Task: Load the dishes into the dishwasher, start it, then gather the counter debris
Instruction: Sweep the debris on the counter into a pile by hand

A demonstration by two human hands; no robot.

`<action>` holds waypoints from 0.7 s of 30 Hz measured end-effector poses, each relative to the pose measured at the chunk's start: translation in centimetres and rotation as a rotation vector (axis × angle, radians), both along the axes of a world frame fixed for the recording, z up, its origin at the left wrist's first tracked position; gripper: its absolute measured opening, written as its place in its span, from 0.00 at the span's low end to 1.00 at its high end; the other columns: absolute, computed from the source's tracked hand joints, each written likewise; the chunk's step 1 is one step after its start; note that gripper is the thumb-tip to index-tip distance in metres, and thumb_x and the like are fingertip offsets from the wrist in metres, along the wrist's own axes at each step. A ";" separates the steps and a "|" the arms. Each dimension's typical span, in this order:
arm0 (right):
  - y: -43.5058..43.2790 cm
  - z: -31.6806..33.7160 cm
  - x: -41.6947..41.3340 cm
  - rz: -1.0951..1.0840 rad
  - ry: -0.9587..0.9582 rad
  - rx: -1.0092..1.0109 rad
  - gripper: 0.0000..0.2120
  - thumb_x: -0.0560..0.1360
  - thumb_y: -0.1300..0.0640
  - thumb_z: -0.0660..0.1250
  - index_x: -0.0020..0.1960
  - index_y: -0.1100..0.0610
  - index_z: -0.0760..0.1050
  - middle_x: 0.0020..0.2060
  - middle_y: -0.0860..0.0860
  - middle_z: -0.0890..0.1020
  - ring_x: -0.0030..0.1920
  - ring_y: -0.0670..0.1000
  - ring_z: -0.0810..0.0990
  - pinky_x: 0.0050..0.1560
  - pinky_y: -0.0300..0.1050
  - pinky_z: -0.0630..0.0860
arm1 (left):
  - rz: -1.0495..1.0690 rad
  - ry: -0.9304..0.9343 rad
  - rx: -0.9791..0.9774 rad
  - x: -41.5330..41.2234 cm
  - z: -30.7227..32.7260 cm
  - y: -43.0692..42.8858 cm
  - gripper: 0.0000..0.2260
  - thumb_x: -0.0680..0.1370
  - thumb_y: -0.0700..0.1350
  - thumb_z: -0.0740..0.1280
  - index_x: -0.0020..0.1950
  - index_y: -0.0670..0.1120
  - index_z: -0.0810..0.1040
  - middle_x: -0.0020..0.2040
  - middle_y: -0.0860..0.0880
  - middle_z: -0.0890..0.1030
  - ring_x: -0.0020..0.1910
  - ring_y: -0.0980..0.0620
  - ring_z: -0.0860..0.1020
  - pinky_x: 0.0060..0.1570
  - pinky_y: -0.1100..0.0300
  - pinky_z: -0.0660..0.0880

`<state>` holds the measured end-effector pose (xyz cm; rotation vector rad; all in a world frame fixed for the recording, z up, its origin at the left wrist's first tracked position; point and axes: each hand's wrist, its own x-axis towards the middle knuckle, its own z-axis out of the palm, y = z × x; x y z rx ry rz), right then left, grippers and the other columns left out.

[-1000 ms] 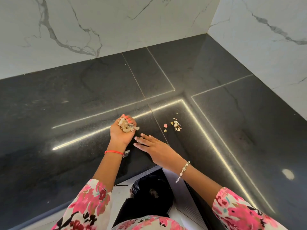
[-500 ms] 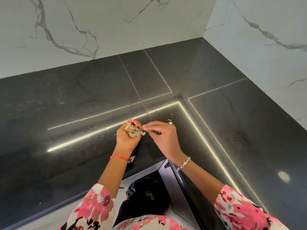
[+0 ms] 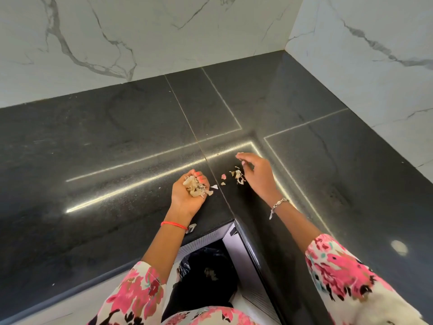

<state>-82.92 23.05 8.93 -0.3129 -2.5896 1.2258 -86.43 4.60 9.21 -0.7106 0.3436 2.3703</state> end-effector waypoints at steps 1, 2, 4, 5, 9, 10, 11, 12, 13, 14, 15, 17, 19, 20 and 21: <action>0.6 -0.6 -0.2 0.022 -0.064 0.029 0.15 0.77 0.66 0.60 0.62 0.61 0.75 0.60 0.55 0.78 0.61 0.50 0.76 0.67 0.46 0.69 | -0.012 0.010 -0.004 0.2 0.1 0.0 0.07 0.73 0.38 0.57 0.35 0.44 0.69 0.26 0.48 0.72 0.21 0.54 0.71 0.23 0.67 0.71; 0.9 -1.2 -0.5 0.062 -0.145 0.073 0.17 0.79 0.62 0.59 0.67 0.60 0.71 0.66 0.54 0.73 0.68 0.50 0.70 0.71 0.45 0.62 | -0.027 0.018 -0.004 0.4 0.2 0.0 0.06 0.71 0.38 0.58 0.34 0.44 0.69 0.26 0.48 0.72 0.21 0.54 0.70 0.23 0.66 0.71; 0.7 -2.3 -0.5 0.160 -0.289 0.223 0.22 0.81 0.53 0.53 0.73 0.59 0.60 0.74 0.53 0.60 0.75 0.49 0.54 0.75 0.45 0.49 | -0.071 0.029 -0.017 1.2 0.4 -0.1 0.08 0.70 0.39 0.59 0.32 0.43 0.72 0.27 0.49 0.71 0.22 0.54 0.70 0.23 0.66 0.71; 0.1 -2.6 -0.2 0.207 -0.323 0.311 0.24 0.82 0.49 0.50 0.75 0.58 0.56 0.75 0.53 0.55 0.76 0.49 0.49 0.76 0.46 0.45 | -0.101 0.038 -0.029 1.7 0.5 -0.2 0.10 0.71 0.39 0.59 0.30 0.42 0.73 0.27 0.49 0.71 0.23 0.54 0.70 0.23 0.66 0.71; -2.4 -3.0 2.7 0.455 -0.264 0.432 0.36 0.75 0.37 0.34 0.76 0.57 0.50 0.76 0.50 0.51 0.73 0.42 0.44 0.74 0.40 0.40 | -0.229 0.049 -0.022 4.4 0.4 -0.7 0.06 0.69 0.38 0.65 0.32 0.42 0.73 0.29 0.49 0.72 0.24 0.54 0.72 0.24 0.65 0.72; -2.6 -2.9 3.1 0.493 -0.239 0.366 0.35 0.75 0.38 0.35 0.76 0.56 0.51 0.75 0.49 0.53 0.74 0.41 0.46 0.73 0.38 0.41 | -0.248 0.054 0.006 5.1 0.3 -0.8 0.07 0.66 0.35 0.70 0.33 0.42 0.73 0.29 0.48 0.73 0.25 0.53 0.73 0.24 0.64 0.73; -2.7 -2.8 3.3 0.510 -0.223 0.293 0.32 0.77 0.40 0.38 0.76 0.56 0.52 0.75 0.48 0.54 0.74 0.41 0.47 0.74 0.37 0.43 | -0.263 0.056 0.033 5.9 0.1 -1.0 0.11 0.62 0.33 0.74 0.33 0.41 0.73 0.29 0.47 0.73 0.25 0.53 0.73 0.25 0.63 0.74; -2.6 -2.6 3.0 0.507 -0.211 0.241 0.28 0.79 0.43 0.42 0.75 0.55 0.53 0.75 0.48 0.55 0.74 0.41 0.48 0.74 0.37 0.44 | -0.274 0.048 0.058 6.5 -0.2 -1.1 0.14 0.58 0.32 0.77 0.33 0.41 0.73 0.30 0.47 0.73 0.25 0.52 0.73 0.25 0.62 0.74; -2.4 -2.5 2.5 0.494 -0.210 0.212 0.25 0.81 0.47 0.44 0.75 0.55 0.54 0.75 0.48 0.56 0.73 0.40 0.49 0.74 0.37 0.45 | -0.280 0.037 0.071 7.3 -0.5 -1.1 0.16 0.55 0.31 0.78 0.32 0.40 0.73 0.30 0.47 0.73 0.25 0.52 0.73 0.25 0.62 0.74; -2.4 -2.3 1.9 0.485 -0.212 0.198 0.23 0.82 0.51 0.46 0.75 0.55 0.54 0.75 0.49 0.56 0.73 0.40 0.49 0.74 0.37 0.45 | -0.293 0.030 0.075 8.0 -0.8 -1.2 0.16 0.54 0.31 0.79 0.32 0.40 0.74 0.29 0.47 0.73 0.25 0.52 0.73 0.26 0.62 0.75; -2.4 -2.3 1.3 0.497 -0.217 0.200 0.22 0.83 0.53 0.48 0.75 0.56 0.55 0.75 0.49 0.56 0.74 0.41 0.49 0.74 0.38 0.45 | -0.306 0.018 0.075 8.8 -1.1 -1.2 0.16 0.53 0.31 0.79 0.31 0.40 0.74 0.29 0.47 0.73 0.25 0.51 0.74 0.26 0.62 0.75; -2.8 -2.5 0.4 0.578 -0.223 0.277 0.21 0.83 0.54 0.48 0.75 0.55 0.56 0.75 0.49 0.56 0.75 0.42 0.50 0.75 0.41 0.45 | -0.337 -0.026 0.057 10.5 -1.7 -1.2 0.15 0.53 0.31 0.79 0.31 0.40 0.75 0.29 0.46 0.74 0.26 0.51 0.75 0.27 0.62 0.76; -3.1 -2.9 0.7 0.663 -0.202 0.383 0.21 0.83 0.55 0.48 0.75 0.55 0.56 0.75 0.49 0.57 0.75 0.43 0.50 0.75 0.40 0.44 | -0.375 -0.097 0.004 12.1 -2.7 -1.1 0.09 0.59 0.32 0.75 0.31 0.39 0.76 0.29 0.45 0.76 0.26 0.50 0.77 0.28 0.61 0.78; -3.2 -3.0 1.3 0.695 -0.180 0.389 0.21 0.83 0.55 0.49 0.74 0.56 0.58 0.75 0.49 0.58 0.75 0.43 0.51 0.75 0.38 0.43 | -0.384 -0.147 -0.041 12.6 -3.2 -0.9 0.05 0.64 0.33 0.71 0.31 0.38 0.76 0.29 0.45 0.76 0.26 0.49 0.78 0.28 0.60 0.78; -3.0 -3.0 2.1 0.721 -0.160 0.362 0.20 0.82 0.56 0.50 0.74 0.56 0.60 0.74 0.49 0.60 0.74 0.42 0.53 0.74 0.37 0.44 | -0.384 -0.197 -0.091 13.0 -4.0 -0.7 0.07 0.69 0.35 0.65 0.31 0.38 0.76 0.29 0.44 0.77 0.27 0.49 0.78 0.29 0.59 0.79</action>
